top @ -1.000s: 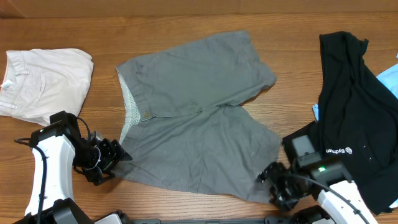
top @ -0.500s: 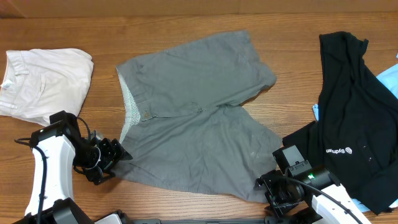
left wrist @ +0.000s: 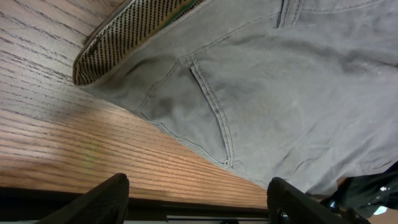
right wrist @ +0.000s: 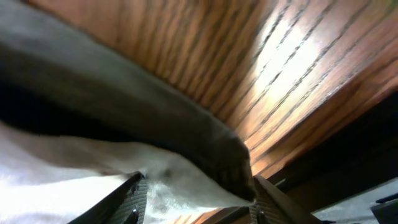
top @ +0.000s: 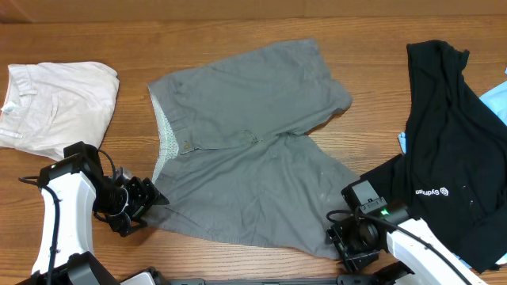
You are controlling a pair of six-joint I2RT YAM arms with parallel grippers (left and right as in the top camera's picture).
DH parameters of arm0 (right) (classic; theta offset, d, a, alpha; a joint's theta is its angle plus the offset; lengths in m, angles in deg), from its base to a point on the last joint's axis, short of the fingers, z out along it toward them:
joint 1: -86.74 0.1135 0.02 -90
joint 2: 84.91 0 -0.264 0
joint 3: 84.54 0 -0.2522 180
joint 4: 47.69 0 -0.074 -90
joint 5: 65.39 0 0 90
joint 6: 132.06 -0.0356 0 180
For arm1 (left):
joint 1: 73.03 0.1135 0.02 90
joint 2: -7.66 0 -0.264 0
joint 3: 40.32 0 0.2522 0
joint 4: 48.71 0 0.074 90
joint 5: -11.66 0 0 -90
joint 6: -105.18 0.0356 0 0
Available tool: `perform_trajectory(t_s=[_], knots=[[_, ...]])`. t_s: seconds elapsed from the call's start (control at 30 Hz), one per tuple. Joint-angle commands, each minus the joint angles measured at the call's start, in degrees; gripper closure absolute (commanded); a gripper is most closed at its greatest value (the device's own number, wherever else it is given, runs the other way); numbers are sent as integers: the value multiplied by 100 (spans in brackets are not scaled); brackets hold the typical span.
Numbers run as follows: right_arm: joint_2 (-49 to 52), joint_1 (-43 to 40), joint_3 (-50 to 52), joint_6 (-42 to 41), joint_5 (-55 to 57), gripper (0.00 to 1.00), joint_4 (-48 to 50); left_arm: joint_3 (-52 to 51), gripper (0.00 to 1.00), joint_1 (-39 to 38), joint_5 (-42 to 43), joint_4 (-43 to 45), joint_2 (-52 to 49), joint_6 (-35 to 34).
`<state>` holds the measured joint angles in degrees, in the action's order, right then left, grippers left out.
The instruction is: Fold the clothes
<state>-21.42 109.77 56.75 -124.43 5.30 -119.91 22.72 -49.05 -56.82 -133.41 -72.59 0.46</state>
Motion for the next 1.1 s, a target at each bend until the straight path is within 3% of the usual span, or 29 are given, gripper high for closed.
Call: perform_trajectory(t_s=[0.0, 0.07, 0.23, 0.4, 0.63, 0.9, 1.07], knots=[[175, 44, 37, 28, 55, 65, 76, -28, 26, -17, 101, -9, 55, 103], [190, 44, 37, 160, 35, 81, 177, -28, 26, -17, 98, 7, 55, 105], [190, 42, 7, 470, 37, 96, 271, -28, 26, -17, 63, 35, 55, 105], [184, 37, -461, 938, 492, 96, 153, -28, 25, -17, 31, 116, 55, 105], [184, 37, -1746, 940, 2184, 96, -546, -35, 22, -17, 31, 199, 55, 105], [192, 37, -1965, 1086, 2234, 96, -487, -254, 19, -17, -111, 275, 52, 63], [192, 37, -1967, 1226, 2251, 96, -468, -610, 19, -17, -179, 905, 52, -227]])
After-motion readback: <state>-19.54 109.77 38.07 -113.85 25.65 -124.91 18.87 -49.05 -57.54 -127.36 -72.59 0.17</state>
